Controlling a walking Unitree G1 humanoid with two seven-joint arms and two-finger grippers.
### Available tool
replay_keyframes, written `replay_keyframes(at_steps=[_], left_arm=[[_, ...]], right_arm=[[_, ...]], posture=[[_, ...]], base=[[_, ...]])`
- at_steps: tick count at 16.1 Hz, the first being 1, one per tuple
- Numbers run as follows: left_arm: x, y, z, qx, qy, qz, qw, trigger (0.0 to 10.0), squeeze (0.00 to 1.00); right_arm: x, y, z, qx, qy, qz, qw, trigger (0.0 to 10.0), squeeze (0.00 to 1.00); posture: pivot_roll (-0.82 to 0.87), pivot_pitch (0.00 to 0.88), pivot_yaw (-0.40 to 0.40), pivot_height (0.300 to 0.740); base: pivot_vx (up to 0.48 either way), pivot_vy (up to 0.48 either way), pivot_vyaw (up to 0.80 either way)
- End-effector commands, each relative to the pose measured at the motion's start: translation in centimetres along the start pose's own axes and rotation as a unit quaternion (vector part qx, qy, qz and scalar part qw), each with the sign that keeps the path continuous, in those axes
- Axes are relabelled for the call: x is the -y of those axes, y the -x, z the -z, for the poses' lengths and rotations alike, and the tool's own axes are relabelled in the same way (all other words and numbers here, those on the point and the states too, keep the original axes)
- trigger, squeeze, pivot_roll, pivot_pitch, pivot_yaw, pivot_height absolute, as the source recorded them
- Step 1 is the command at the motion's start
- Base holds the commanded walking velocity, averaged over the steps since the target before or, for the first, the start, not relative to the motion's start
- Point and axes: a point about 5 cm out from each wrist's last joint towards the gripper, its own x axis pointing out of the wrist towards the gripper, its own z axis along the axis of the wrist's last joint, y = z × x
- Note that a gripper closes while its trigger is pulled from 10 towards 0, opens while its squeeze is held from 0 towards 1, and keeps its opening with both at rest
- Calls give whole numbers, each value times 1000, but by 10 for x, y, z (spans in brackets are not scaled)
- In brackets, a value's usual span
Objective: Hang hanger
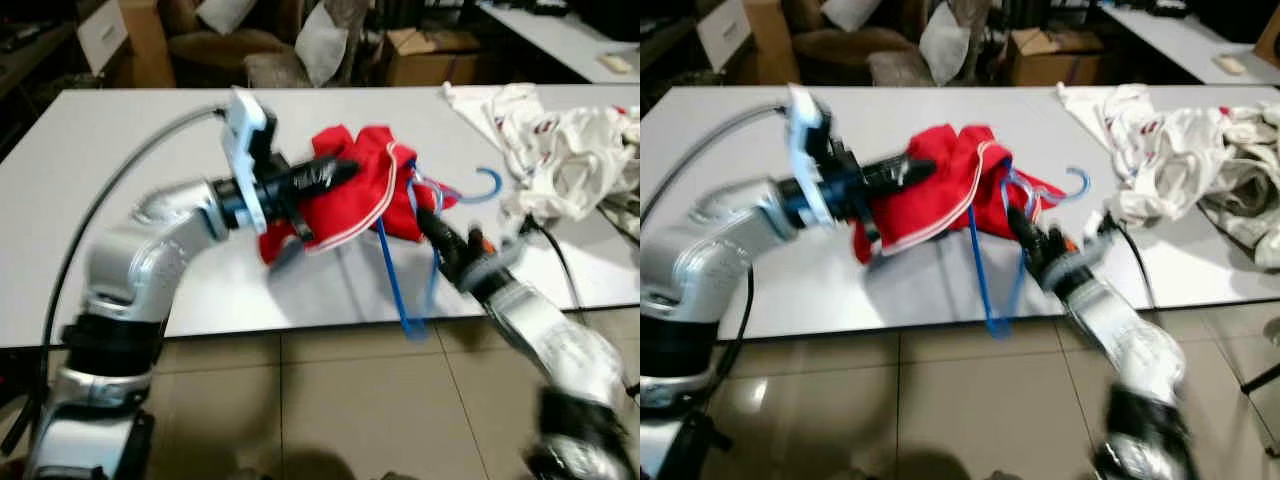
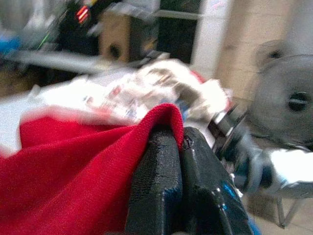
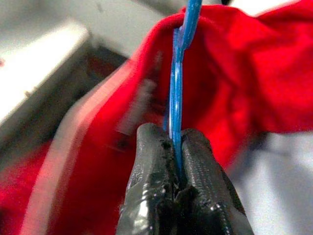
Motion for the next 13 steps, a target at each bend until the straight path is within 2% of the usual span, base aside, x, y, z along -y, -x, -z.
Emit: replay_keyframes(at_steps=[1, 2, 4, 7, 9, 11, 12, 13], left_arm=[[-2, -2, 14, -24, 25, -14, 999, 0, 0], [0, -1, 22, -26, 49, -11, 998, 0, 0], [2, 0, 35, -25, 105, -11, 994, 0, 0], [7, -2, 37, 13, 181, 7, 983, 0, 0], [13, -6, 46, 3, 208, 20, 978, 0, 0], [19, -11, 51, -4, 225, 34, 974, 0, 0], [25, -15, 48, 11, 242, 53, 969, 0, 0], [29, -19, 44, 19, 251, 67, 965, 0, 0]], right_arm=[[-5, -7, -5, 23, -7, -4, 1000, 10000, 0], [-6, -15, -7, 48, -2, 2, 999, 10000, 0], [-12, -30, -15, 115, -45, 1, 992, 10000, 0], [-18, -47, -19, 160, -56, 18, 985, 10000, 0], [-22, -56, -21, 188, -91, 16, 978, 10000, 0], [-27, -64, -19, 194, -94, 18, 976, 10000, 0], [-29, -70, -18, 201, -88, 24, 975, 10000, 0], [-30, -74, -18, 218, -106, 29, 970, 10000, 0]], posture=[[-137, 0, 23, 740], [-136, 0, 24, 740], [-131, 0, 28, 740], [-131, 0, 34, 740], [-129, 0, 37, 740], [-131, 0, 37, 740], [-131, 0, 36, 740], [-130, 0, 33, 740]], base=[[0, 0, 0], [0, 0, 0], [0, 0, 0], [0, 0, 0], [0, 0, 0], [0, 0, 0], [0, 0, 0], [0, 0, 0]])
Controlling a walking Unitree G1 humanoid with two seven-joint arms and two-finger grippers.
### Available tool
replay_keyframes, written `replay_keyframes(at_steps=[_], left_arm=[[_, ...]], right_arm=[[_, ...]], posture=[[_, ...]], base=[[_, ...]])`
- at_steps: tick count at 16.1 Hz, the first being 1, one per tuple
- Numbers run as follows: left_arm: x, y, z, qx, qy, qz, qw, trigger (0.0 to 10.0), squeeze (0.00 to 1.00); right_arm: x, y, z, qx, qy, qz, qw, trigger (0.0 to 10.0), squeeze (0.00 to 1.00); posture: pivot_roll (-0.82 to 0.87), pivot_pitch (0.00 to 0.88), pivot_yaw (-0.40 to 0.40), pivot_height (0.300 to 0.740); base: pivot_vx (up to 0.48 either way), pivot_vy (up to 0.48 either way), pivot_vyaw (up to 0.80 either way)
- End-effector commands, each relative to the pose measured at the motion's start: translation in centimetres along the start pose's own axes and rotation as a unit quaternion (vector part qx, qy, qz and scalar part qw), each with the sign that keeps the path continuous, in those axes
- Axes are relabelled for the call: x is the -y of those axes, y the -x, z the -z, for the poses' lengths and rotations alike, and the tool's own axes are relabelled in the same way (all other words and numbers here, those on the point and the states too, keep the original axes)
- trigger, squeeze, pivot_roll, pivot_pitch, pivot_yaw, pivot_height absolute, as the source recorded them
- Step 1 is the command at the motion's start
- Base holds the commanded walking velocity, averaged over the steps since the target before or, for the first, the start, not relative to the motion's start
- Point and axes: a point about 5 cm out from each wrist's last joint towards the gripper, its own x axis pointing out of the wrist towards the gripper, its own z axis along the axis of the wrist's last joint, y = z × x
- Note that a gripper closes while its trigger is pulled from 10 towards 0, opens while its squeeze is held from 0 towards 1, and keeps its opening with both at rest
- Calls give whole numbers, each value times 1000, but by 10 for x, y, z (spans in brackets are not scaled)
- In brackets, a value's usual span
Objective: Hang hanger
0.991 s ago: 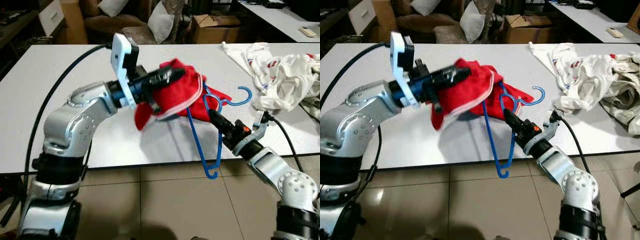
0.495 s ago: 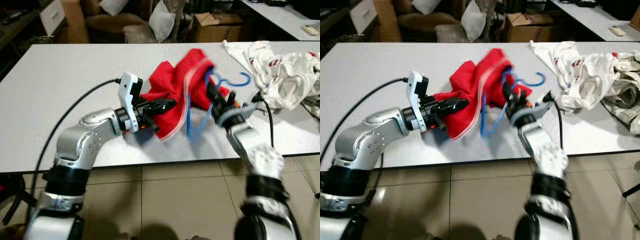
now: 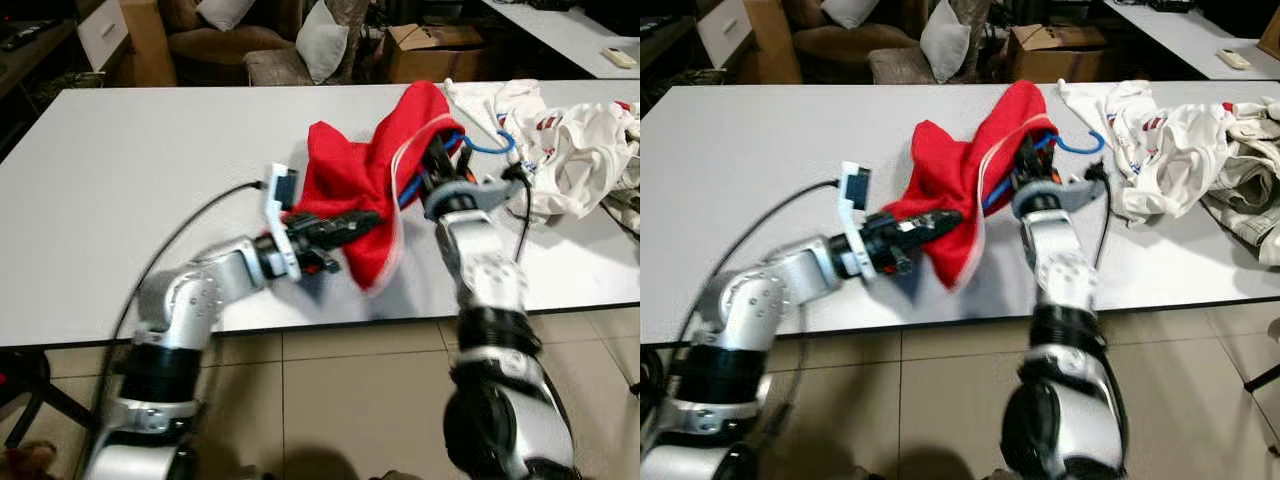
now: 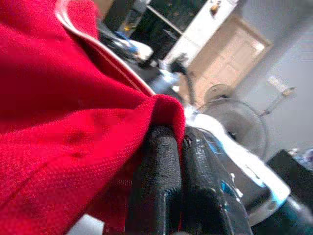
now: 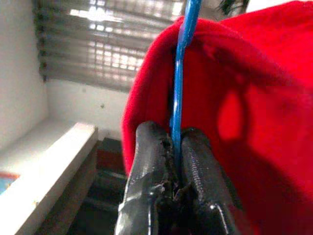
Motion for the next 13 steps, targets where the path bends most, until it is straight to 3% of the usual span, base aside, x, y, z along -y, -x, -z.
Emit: replay_keyframes(at_steps=[1, 3, 4, 5, 6, 7, 8, 9, 10, 11, 12, 13], left_arm=[[6, -3, -1, -10, -4, 12, 1000, 0, 0], [4, -9, 6, -27, -13, -3, 1000, 0, 0], [-3, -15, 10, -50, -65, -50, 995, 3686, 0], [-9, -21, 13, -82, -148, -98, 981, 4941, 0], [-12, -24, 14, -111, -231, -124, 959, 10000, 0], [-11, -25, 15, -128, -285, -122, 942, 10000, 0], [-11, -23, 15, -138, -304, -120, 935, 10000, 0], [-10, -20, 15, -141, -305, -111, 935, 10000, 1000], [-7, -18, 17, -147, -307, -94, 935, 10000, 1000], [-5, -12, 22, -169, -333, -76, 925, 10000, 1000], [-6, -4, 30, -182, -376, -64, 906, 10000, 1000], [-3, 0, 33, -182, -379, -48, 906, 10000, 1000]], right_arm=[[-6, -4, -3, 26, -27, -2, 999, 10000, 0], [-12, -10, 8, 12, -18, 0, 1000, 10000, 0], [-13, -12, 17, 1, -11, 4, 1000, 10000, 0], [-15, -13, 24, -9, -19, 2, 1000, 10000, 0], [-18, -13, 30, -26, -27, -10, 999, 10000, 0], [-21, -13, 32, -38, -29, -22, 999, 10000, 0], [-23, -12, 33, -50, -26, -31, 998, 10000, 0], [-25, -11, 32, -53, -24, -39, 998, 10000, 0], [-25, -10, 29, -55, -26, -45, 997, 10000, 0], [-25, -9, 25, -56, -26, -52, 997, 10000, 0], [-24, -5, 19, -60, -34, -64, 996, 10000, 0], [-23, -3, 16, -60, -38, -68, 995, 10000, 0]], posture=[[-130, 0, 33, 740], [-135, 0, 25, 740], [-136, 0, 17, 740], [-137, 0, 12, 740], [-137, 0, 7, 740], [-139, 0, 5, 740], [-140, 0, 2, 740], [-140, 0, 0, 740], [-139, 0, -2, 740], [-140, 0, -4, 740], [-147, 0, -10, 740], [-148, 0, -13, 740]], base=[[0, 0, 0], [0, 0, 0], [0, 0, 0], [0, 0, 0], [0, 0, 0], [0, 0, 0], [0, 0, 0], [0, 0, 0], [0, 0, 0], [0, 0, 0], [0, 0, 0], [0, 0, 0]])
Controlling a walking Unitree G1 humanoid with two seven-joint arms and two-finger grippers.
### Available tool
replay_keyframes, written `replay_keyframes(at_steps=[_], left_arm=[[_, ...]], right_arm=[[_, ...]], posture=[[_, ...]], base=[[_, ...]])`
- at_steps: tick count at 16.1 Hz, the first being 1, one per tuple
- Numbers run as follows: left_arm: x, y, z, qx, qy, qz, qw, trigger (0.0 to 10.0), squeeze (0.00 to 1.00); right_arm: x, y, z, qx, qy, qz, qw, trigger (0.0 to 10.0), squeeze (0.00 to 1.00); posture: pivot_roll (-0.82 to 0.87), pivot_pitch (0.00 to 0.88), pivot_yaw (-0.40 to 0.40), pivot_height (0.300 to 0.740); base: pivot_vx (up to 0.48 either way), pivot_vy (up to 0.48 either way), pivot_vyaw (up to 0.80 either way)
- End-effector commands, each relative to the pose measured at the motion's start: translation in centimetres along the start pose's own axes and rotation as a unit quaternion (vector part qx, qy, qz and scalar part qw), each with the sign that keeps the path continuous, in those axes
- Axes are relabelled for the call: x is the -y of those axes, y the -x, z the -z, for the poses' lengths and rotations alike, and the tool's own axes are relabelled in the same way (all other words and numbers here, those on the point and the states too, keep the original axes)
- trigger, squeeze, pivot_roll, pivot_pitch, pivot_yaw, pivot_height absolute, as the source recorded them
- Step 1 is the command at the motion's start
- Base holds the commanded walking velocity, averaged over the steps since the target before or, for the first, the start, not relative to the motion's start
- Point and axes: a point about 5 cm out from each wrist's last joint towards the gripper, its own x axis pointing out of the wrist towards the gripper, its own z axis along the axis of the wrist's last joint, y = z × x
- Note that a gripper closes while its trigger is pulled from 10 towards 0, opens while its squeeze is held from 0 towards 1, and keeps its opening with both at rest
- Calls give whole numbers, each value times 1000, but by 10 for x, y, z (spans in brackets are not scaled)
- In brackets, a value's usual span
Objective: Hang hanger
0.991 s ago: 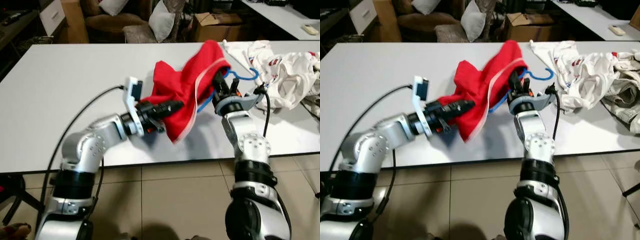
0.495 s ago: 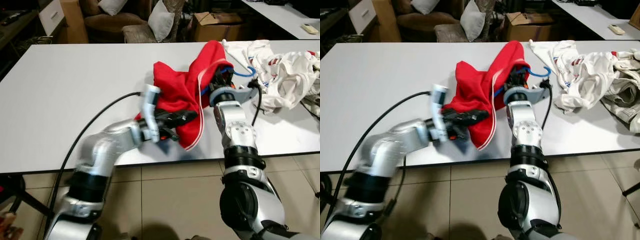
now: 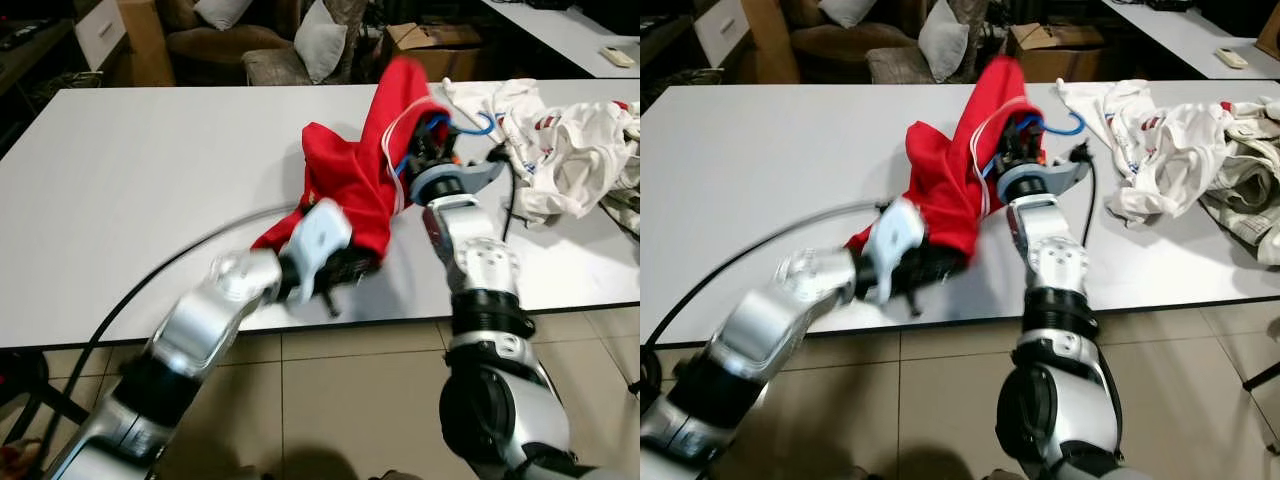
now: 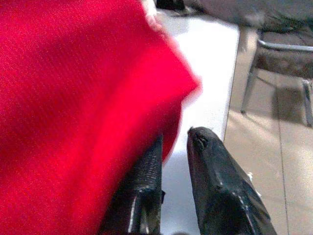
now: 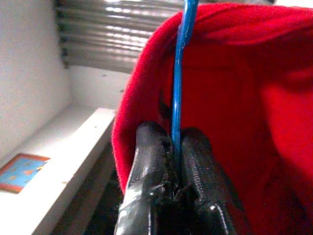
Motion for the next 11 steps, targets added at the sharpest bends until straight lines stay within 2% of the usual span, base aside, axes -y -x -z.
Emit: replay_keyframes(at_steps=[1, 2, 4, 5, 6, 9, 11], left_arm=[[8, 3, -7, 17, -27, 29, 999, 10000, 1000], [11, 9, -5, 19, -24, 43, 999, 10000, 1000], [14, 17, 0, 18, 3, 49, 999, 10000, 1000], [16, 24, 3, 18, 13, 56, 998, 10000, 1000], [18, 32, 7, 19, 24, 62, 998, 10000, 1000], [20, 62, 15, 40, 89, 37, 995, 10000, 1000], [21, 69, 15, 39, 101, 41, 993, 10000, 1000]], right_arm=[[-2, 5, 0, -6, 2, -18, 1000, 10000, 0], [0, 10, -2, -14, 32, -16, 999, 10000, 0], [1, 17, -9, -9, 17, -28, 999, 10000, 0], [1, 22, -14, -10, 28, -33, 999, 10000, 0], [1, 27, -18, -6, 25, -38, 999, 10000, 0], [7, 47, -30, -4, 44, -35, 998, 10000, 0], [4, 50, -32, -6, 51, -44, 998, 10000, 0]], posture=[[-152, 0, -13, 740], [-156, 0, -4, 740], [-154, 0, 12, 740], [-153, 0, 6, 740], [-154, 0, 3, 740], [-147, 0, 12, 740], [-142, 0, 17, 740]], base=[[0, 0, 0], [0, 0, 0], [0, 0, 0], [0, 0, 0], [0, 0, 0], [0, 0, 0], [0, 0, 0]])
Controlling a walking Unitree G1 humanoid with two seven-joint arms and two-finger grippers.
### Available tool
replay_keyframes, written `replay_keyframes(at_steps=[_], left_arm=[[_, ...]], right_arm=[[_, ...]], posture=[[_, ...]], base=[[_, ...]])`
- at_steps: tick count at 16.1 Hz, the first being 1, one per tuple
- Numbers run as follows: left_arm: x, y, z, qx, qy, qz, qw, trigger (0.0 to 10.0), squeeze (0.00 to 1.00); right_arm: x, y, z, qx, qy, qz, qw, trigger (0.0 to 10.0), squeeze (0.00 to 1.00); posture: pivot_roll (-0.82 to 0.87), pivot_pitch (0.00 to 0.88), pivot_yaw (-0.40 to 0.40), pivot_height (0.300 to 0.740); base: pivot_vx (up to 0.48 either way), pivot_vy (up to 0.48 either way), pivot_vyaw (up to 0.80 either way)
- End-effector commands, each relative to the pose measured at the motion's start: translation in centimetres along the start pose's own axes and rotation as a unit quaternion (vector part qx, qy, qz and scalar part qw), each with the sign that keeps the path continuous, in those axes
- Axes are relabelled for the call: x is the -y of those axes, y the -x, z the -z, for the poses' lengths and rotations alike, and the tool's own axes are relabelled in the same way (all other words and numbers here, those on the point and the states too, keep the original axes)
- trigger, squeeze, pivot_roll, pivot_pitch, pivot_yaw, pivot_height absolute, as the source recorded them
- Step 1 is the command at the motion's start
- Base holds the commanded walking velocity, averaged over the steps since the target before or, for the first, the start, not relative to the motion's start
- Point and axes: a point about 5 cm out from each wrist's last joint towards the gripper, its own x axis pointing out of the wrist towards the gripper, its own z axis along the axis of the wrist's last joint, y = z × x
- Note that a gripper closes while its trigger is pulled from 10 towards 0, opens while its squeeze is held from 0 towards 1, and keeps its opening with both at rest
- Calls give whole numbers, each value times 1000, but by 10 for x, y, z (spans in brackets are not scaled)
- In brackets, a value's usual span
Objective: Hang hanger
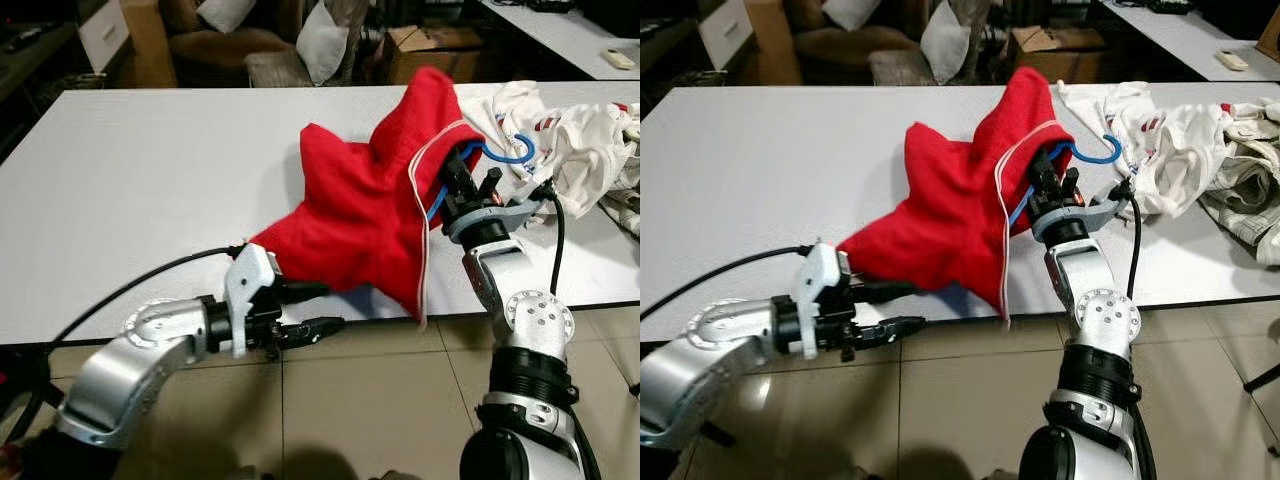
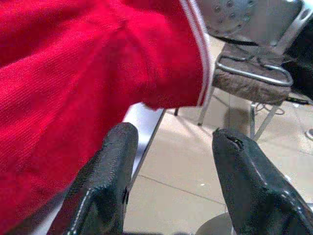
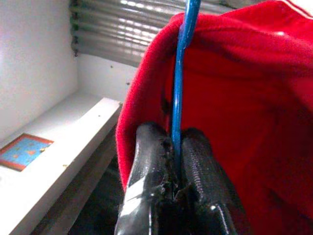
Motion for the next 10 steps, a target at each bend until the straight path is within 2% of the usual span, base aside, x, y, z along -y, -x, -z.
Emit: replay_keyframes(at_steps=[1, 3, 4, 5, 6, 7, 8, 10], left_arm=[[-6, 11, -3, 2, -2, -16, 1000, 10000, 1000], [-30, 27, -10, 33, -5, -108, 994, 10000, 1000], [-43, 30, -15, 62, -1, -161, 985, 10000, 1000], [-48, 29, -16, 67, -1, -180, 981, 10000, 1000], [-59, 24, -18, 66, -18, -231, 971, 10000, 1000], [-62, 19, -22, 94, -19, -251, 963, 10000, 1000], [-59, 13, -26, 116, -17, -242, 963, 10000, 1000], [-48, -6, -28, 110, -26, -196, 974, 10000, 1000]], right_arm=[[-13, 1, -4, 2, 4, -36, 999, 10000, 0], [-17, 8, 1, -18, 25, -49, 998, 10000, 0], [-16, 11, 0, -19, 23, -49, 998, 10000, 0], [-15, 11, -1, -14, 26, -47, 998, 10000, 0], [-12, 13, -4, -6, 37, -41, 998, 10000, 0], [-11, 14, -6, 2, 29, -41, 999, 10000, 0], [-12, 15, -6, 0, 40, -39, 998, 10000, 0], [-13, 14, -4, -2, 36, -41, 998, 10000, 0]], posture=[[-140, 0, 12, 740], [-139, 0, 8, 740], [-139, 0, 8, 740], [-134, 0, 14, 740], [-134, 0, 14, 740], [-134, 0, 14, 740], [-134, 0, 14, 740], [-139, 0, 13, 740]], base=[[0, 0, 0], [0, 0, 0], [0, 0, 0], [0, 0, 0], [0, 0, 0], [0, 0, 0], [0, 0, 0], [0, 0, 0]])
